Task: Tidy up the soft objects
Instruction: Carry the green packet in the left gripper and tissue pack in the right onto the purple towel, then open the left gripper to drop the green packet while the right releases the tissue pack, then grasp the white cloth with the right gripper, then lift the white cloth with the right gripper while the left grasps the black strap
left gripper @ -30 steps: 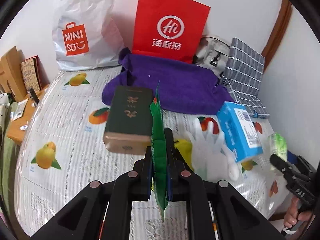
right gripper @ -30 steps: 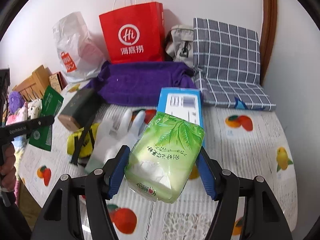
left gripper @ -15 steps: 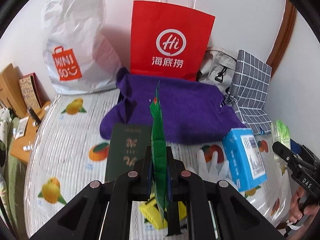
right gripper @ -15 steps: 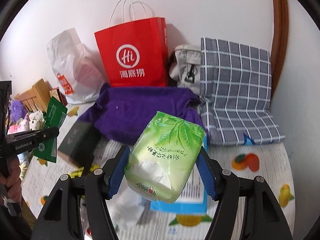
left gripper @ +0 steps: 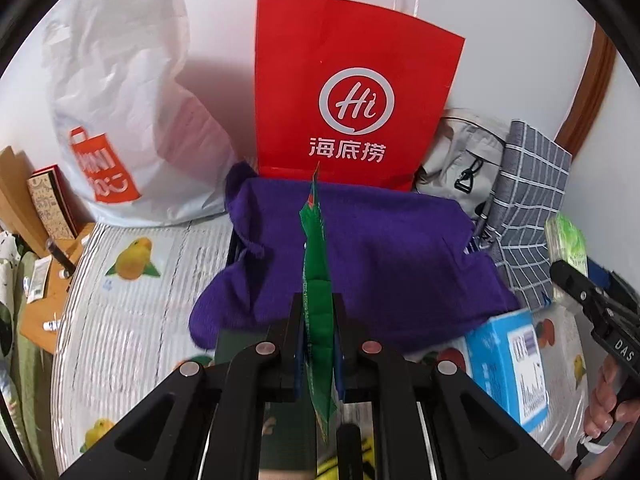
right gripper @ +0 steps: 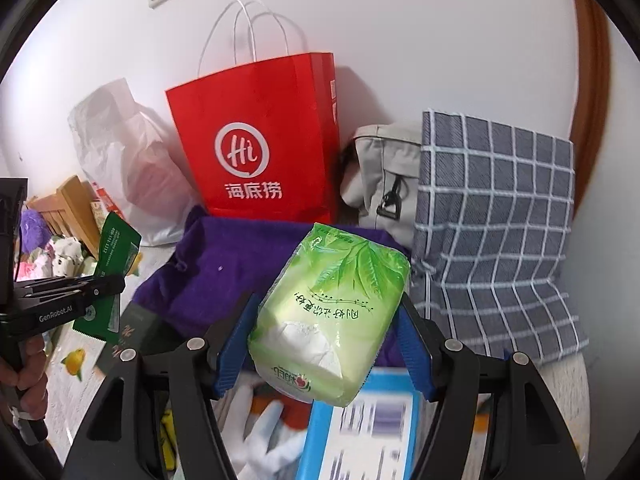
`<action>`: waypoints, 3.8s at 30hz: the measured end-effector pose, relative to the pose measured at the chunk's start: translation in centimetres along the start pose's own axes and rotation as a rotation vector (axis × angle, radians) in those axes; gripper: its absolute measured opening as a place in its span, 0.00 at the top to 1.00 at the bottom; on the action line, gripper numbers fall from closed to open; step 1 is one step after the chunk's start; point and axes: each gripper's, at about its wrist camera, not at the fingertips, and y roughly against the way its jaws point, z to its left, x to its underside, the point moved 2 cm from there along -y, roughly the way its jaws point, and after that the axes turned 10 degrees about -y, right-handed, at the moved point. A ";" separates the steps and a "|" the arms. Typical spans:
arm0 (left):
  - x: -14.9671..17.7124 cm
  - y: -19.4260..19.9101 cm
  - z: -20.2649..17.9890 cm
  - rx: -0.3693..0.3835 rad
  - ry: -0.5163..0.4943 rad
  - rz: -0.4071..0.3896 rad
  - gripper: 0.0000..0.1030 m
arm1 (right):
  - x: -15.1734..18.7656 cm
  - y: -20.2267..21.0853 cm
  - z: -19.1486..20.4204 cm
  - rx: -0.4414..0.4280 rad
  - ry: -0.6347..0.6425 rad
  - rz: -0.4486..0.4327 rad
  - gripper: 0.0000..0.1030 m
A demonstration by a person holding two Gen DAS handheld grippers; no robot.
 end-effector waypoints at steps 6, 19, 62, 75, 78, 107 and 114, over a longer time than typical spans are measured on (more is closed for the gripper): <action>-2.5 -2.9 -0.2 0.027 -0.022 0.016 0.89 | -2.6 -3.5 -0.4 -0.021 0.005 0.025 0.35; -4.1 -10.4 1.3 0.105 -0.012 0.095 0.89 | -0.4 -11.8 -1.4 -0.011 0.078 0.219 0.35; -3.4 -10.7 1.4 0.046 -0.076 0.125 0.38 | -0.9 -11.3 -1.9 0.075 -0.005 0.139 0.21; -1.0 -4.4 0.3 0.026 -0.106 0.074 0.38 | 7.1 -0.6 0.6 0.050 -0.017 0.161 0.43; 0.9 -3.0 0.3 0.045 -0.074 0.067 0.38 | 10.2 1.1 0.8 0.007 -0.052 0.210 0.55; 14.5 4.4 -0.2 0.023 -0.048 0.117 0.38 | 17.6 7.2 2.2 -0.129 -0.106 0.164 0.80; 15.7 4.5 -2.4 0.044 -0.079 0.120 0.38 | 18.9 8.5 0.5 -0.133 -0.125 0.165 0.80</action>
